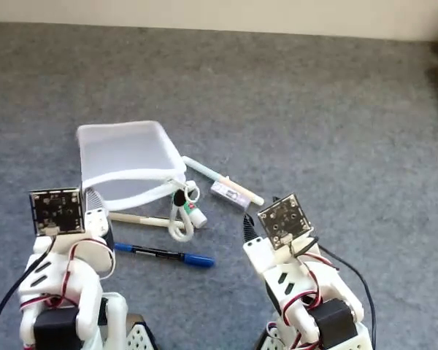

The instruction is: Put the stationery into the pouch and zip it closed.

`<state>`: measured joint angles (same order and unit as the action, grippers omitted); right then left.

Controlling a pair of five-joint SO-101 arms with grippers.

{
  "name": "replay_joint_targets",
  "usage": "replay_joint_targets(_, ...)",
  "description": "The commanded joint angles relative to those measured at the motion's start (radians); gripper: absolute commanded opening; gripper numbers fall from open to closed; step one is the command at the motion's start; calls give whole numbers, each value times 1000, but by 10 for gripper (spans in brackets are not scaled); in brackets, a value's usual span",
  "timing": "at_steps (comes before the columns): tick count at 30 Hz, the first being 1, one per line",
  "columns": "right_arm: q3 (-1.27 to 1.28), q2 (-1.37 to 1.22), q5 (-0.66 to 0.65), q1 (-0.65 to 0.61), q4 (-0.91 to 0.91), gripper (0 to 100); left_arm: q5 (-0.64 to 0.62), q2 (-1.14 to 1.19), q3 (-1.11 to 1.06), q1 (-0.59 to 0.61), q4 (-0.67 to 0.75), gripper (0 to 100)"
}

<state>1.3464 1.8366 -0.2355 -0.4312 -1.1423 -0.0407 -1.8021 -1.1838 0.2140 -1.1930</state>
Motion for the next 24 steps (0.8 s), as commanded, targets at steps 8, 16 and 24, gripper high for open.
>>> replay_joint_targets(8, -21, -10, -60, 7, 18, 190, 17, 136, 208, 10, -40, 7)
replay_joint_targets(16, -85, -51, -69, -54, 27, 190, 17, 449, 430, 48, -91, 7)
replay_joint_targets(24, -314, -526, -63, -65, 27, 190, 17, 591, 507, 104, -107, 7)
